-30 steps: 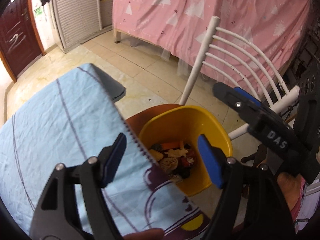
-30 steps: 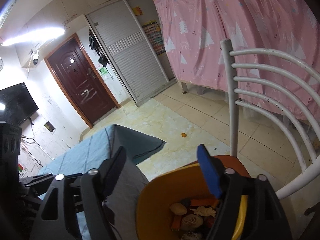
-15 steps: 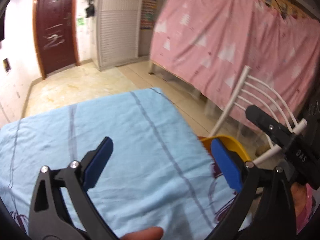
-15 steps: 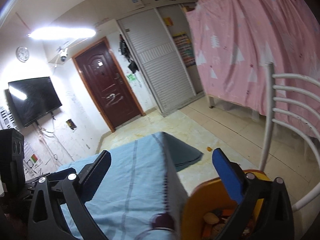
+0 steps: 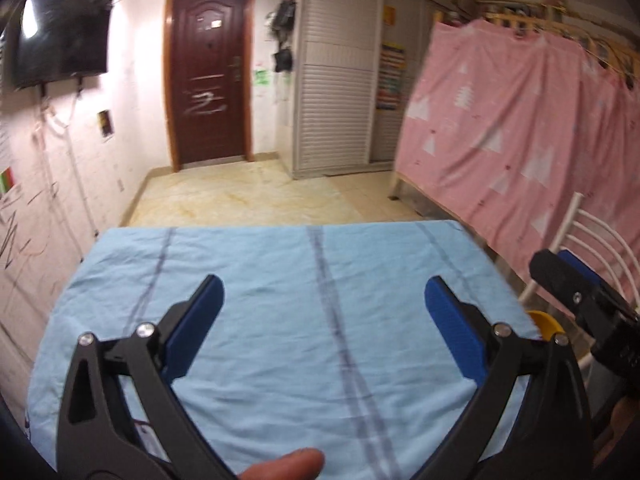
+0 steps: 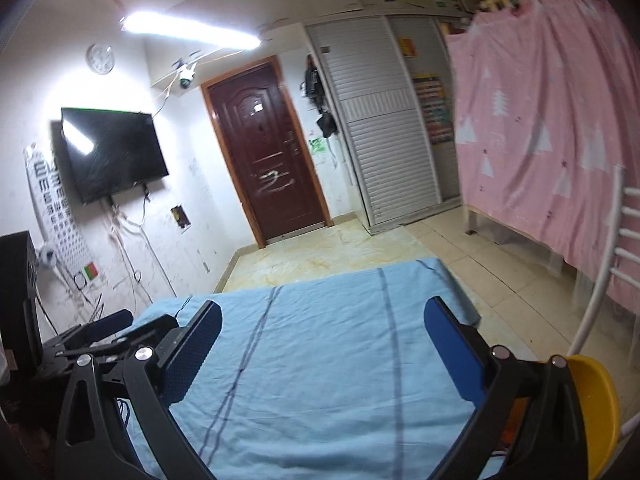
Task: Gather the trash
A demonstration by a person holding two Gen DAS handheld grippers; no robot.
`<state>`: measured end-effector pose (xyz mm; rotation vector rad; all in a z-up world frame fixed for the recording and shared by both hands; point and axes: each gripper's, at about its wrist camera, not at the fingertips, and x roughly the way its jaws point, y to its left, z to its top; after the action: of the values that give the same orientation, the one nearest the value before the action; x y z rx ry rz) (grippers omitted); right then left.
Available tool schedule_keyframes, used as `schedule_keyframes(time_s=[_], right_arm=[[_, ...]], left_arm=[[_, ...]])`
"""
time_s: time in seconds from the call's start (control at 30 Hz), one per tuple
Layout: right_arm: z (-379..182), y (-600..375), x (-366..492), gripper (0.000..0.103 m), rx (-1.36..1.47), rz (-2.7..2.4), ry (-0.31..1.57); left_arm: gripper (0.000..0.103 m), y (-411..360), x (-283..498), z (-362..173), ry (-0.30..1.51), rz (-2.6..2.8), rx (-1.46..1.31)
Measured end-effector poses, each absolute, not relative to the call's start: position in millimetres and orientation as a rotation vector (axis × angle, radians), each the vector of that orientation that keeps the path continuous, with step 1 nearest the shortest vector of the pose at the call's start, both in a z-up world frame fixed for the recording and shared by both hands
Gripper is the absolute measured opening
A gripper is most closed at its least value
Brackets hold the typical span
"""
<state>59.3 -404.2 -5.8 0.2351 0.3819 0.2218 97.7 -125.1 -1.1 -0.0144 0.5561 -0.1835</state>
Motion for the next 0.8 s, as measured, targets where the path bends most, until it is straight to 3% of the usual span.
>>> schedule_keyframes(time_s=[0.47, 0.8], right_arm=[[-15, -328, 90, 0.094, 0.08, 0.253, 0.427], [-22, -313, 93, 0.094, 0.033, 0.244, 0.436]], left_arm=[[0.096, -50, 109, -12, 0.549, -0.063, -0.064], [0.096, -44, 117, -21, 0.523, -0.05, -0.074]])
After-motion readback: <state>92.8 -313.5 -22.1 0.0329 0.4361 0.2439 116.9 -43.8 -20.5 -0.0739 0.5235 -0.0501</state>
